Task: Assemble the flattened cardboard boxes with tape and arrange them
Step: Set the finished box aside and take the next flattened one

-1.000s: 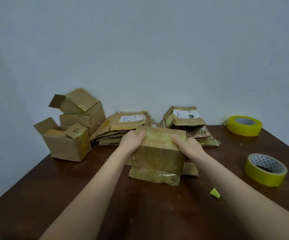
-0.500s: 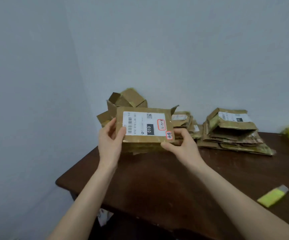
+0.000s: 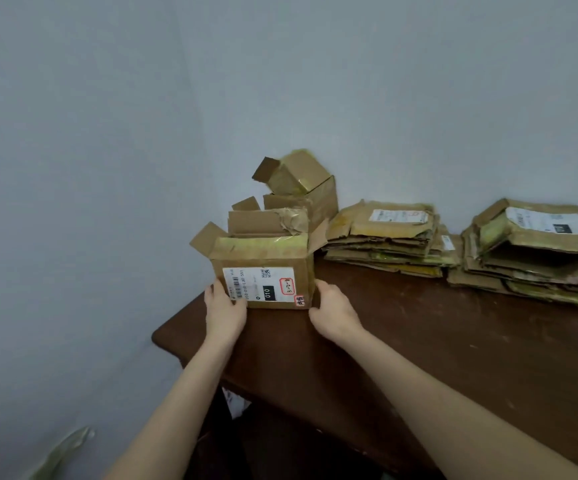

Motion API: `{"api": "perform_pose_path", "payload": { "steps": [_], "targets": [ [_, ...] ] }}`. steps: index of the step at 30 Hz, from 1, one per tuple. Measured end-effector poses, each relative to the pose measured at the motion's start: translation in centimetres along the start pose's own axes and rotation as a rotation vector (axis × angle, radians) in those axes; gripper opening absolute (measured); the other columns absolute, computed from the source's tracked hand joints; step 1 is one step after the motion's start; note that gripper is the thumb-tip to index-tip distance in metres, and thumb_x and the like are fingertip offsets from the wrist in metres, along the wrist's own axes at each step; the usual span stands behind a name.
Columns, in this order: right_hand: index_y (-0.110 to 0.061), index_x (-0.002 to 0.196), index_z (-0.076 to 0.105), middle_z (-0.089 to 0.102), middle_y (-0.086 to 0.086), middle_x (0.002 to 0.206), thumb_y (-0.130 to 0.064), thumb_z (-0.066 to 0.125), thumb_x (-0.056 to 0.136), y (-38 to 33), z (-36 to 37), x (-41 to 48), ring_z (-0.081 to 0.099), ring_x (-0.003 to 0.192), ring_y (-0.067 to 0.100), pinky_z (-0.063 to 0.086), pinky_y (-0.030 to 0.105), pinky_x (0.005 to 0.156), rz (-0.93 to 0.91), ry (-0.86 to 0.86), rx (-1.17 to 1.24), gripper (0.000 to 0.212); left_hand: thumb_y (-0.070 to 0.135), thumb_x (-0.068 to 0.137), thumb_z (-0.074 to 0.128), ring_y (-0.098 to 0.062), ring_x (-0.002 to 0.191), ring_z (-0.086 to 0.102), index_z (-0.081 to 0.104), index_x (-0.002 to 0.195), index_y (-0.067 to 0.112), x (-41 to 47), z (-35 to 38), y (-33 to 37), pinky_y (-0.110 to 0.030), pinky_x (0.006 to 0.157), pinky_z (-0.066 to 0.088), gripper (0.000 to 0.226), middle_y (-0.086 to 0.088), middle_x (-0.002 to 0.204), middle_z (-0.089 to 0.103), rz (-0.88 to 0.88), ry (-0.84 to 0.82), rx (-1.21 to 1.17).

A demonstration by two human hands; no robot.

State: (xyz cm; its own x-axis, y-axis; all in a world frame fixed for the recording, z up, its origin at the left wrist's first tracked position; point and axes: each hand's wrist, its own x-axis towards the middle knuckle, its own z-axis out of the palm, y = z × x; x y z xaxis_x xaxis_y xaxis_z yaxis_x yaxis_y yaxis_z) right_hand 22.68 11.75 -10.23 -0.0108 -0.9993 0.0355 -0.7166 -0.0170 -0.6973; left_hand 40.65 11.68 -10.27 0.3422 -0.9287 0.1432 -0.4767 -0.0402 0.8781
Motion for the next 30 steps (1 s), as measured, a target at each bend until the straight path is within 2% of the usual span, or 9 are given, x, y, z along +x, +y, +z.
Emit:
{"api": "perform_pose_path", "payload": {
  "steps": [2,4,8,13,16,19,23,26,30],
  "targets": [
    [-0.024,0.14,0.043,0.043,0.004,0.14,-0.013,0.05,0.092,0.9,-1.5,0.2,0.046,0.127,0.024,0.042,0.035,0.099,0.024,0.084,-0.009,0.049,0.014,0.095,0.051,-0.027,0.129,0.043,0.037,0.141,0.013,-1.9,1.1,1.6,-0.037,0.1,0.038,0.048,-0.009,0.148,0.029,0.016,0.138,0.048],
    [-0.025,0.132,0.049,0.046,0.001,0.134,-0.016,0.053,0.093,2.3,-3.3,0.3,0.049,0.121,0.021,0.045,0.034,0.092,0.04,0.19,0.021,0.04,0.012,0.092,0.054,-0.02,0.114,0.05,0.047,0.128,0.015,-4.3,2.8,3.4,-0.028,0.085,0.041,0.036,-0.004,0.131,0.041,0.164,0.218,0.043],
    [-0.024,0.124,0.051,0.048,0.002,0.126,-0.023,0.055,0.094,5.3,-8.1,1.3,0.051,0.112,0.02,0.046,0.035,0.087,0.113,0.416,0.097,0.03,0.006,0.086,0.056,-0.014,0.096,0.054,0.054,0.113,0.02,-6.8,8.2,7.3,-0.032,0.084,0.048,0.03,0.005,0.113,0.046,0.492,0.027,-0.001],
    [-0.012,0.133,0.048,0.047,0.01,0.135,-0.024,0.058,0.093,9.2,-15.0,4.7,0.052,0.116,0.025,0.044,0.037,0.096,0.261,0.605,0.231,0.043,0.017,0.095,0.048,-0.017,0.114,0.052,0.042,0.135,0.022,-3.0,15.6,12.6,-0.026,0.09,0.042,0.04,0.003,0.139,0.038,0.552,-0.205,0.149],
    [-0.008,0.132,0.051,0.054,0.012,0.131,-0.023,0.055,0.094,10.7,-17.7,7.9,0.053,0.116,0.027,0.044,0.037,0.096,0.285,0.606,0.292,0.041,0.021,0.1,0.042,-0.017,0.132,0.039,0.035,0.144,0.017,1.7,18.7,14.5,-0.031,0.102,0.036,0.045,0.0,0.148,0.034,0.492,-0.232,0.253],
    [-0.005,0.127,0.054,0.06,0.012,0.123,-0.027,0.056,0.095,11.1,-18.7,11.5,0.057,0.109,0.028,0.046,0.034,0.087,0.324,0.447,0.233,0.039,0.029,0.101,0.036,-0.022,0.137,0.034,0.033,0.146,0.015,6.5,20.9,14.5,-0.039,0.112,0.03,0.048,-0.005,0.15,0.036,0.413,-0.218,0.366],
    [-0.007,0.1,0.057,0.059,0.005,0.088,-0.035,0.062,0.09,11.7,-18.6,15.1,0.055,0.078,0.02,0.043,0.029,0.059,0.379,0.324,0.186,0.03,0.045,0.101,0.027,-0.025,0.129,0.042,0.037,0.143,0.02,8.7,23.2,12.6,-0.038,0.098,0.038,0.05,-0.008,0.144,0.043,0.296,-0.29,0.409],
    [-0.009,0.102,0.061,0.065,0.006,0.097,-0.036,0.067,0.085,12.0,-18.1,16.8,0.064,0.091,0.026,0.05,0.033,0.066,0.396,0.315,0.364,0.032,0.051,0.1,0.026,-0.023,0.134,0.038,0.036,0.144,0.025,8.6,23.9,11.0,-0.041,0.103,0.038,0.052,-0.004,0.147,0.039,0.316,-0.274,0.369],
    [-0.005,0.112,0.062,0.07,0.009,0.106,-0.017,0.074,0.081,11.3,-17.2,17.4,0.067,0.095,0.028,0.057,0.042,0.083,0.407,0.279,0.753,0.035,0.048,0.101,0.026,-0.021,0.137,0.033,0.034,0.146,0.024,8.2,23.3,11.2,-0.039,0.106,0.032,0.052,-0.003,0.151,0.034,0.297,-0.244,0.272]
  ]
}}
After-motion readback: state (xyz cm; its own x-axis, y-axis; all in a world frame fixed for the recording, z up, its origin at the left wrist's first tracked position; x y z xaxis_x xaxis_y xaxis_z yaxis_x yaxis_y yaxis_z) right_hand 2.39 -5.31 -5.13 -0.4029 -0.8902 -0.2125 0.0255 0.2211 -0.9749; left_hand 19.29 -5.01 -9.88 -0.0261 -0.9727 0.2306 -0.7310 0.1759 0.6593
